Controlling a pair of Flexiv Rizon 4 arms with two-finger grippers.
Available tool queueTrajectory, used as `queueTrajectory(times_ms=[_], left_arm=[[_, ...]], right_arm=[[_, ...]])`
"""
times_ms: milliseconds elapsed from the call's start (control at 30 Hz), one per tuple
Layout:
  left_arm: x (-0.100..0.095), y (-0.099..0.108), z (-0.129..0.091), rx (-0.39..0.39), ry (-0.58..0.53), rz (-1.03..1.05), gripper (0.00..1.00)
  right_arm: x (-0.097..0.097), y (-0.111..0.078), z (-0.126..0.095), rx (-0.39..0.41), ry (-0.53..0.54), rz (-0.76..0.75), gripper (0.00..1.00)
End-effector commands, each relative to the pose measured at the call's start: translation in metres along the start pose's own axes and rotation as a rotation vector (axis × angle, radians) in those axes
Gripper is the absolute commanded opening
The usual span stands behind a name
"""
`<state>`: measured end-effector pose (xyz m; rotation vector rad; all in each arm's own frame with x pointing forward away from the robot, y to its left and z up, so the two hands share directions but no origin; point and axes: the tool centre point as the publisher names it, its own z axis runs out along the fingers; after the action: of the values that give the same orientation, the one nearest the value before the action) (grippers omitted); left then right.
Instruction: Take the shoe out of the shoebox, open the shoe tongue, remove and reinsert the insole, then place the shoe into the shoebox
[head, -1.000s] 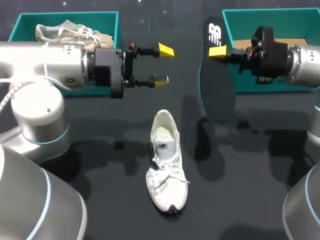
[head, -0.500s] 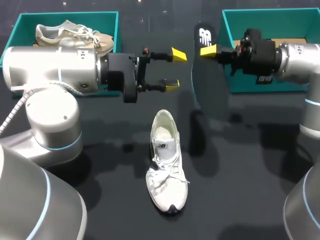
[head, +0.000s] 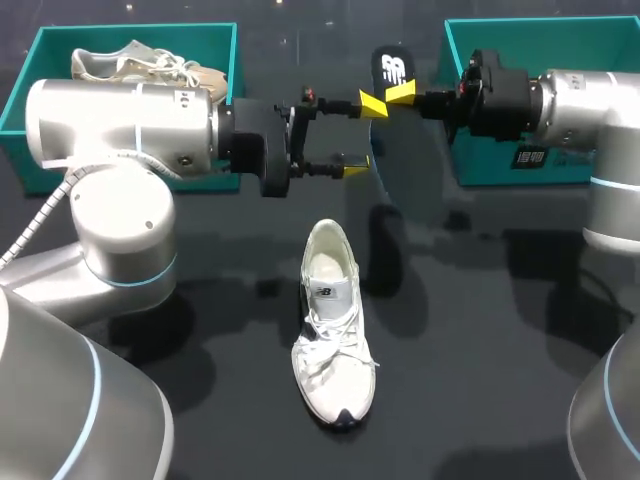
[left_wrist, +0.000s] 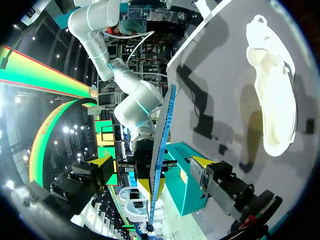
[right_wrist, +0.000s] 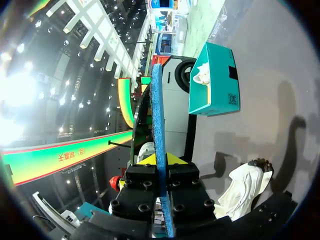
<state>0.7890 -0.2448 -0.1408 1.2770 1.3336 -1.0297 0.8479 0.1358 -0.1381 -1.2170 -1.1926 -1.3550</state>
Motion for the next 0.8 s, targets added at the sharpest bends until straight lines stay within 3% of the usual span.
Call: queueTrajectory(times_ms=[33, 100, 233, 300, 400, 500, 800], left_arm=[[0.002, 0.002, 0.011, -0.009, 0.007, 0.001, 0.92], [0.004, 0.006, 0.014, -0.016, 0.012, 0.003, 0.83], [0.009, 0.014, 0.021, -0.02, 0.03, -0.007, 0.8], [0.012, 0.017, 0.025, -0.023, 0.036, -0.009, 0.69], [0.014, 0.019, 0.03, -0.025, 0.043, -0.015, 0.67], [0.016, 0.022, 0.034, -0.03, 0.046, -0.019, 0.51], [0.015, 0.02, 0.038, -0.033, 0.038, -0.016, 0.41]], right_arm=[[-0.002, 0.003, 0.004, 0.002, -0.053, 0.058, 0.0], [-0.003, 0.005, 0.005, 0.003, -0.082, 0.079, 0.0], [-0.004, 0.005, 0.005, 0.007, -0.094, 0.084, 0.0], [-0.003, 0.005, 0.005, 0.009, -0.101, 0.086, 0.0], [-0.003, 0.004, 0.005, 0.011, -0.103, 0.086, 0.0], [-0.004, 0.004, 0.006, 0.012, -0.101, 0.087, 0.0], [-0.009, 0.004, 0.009, 0.013, -0.091, 0.097, 0.0]])
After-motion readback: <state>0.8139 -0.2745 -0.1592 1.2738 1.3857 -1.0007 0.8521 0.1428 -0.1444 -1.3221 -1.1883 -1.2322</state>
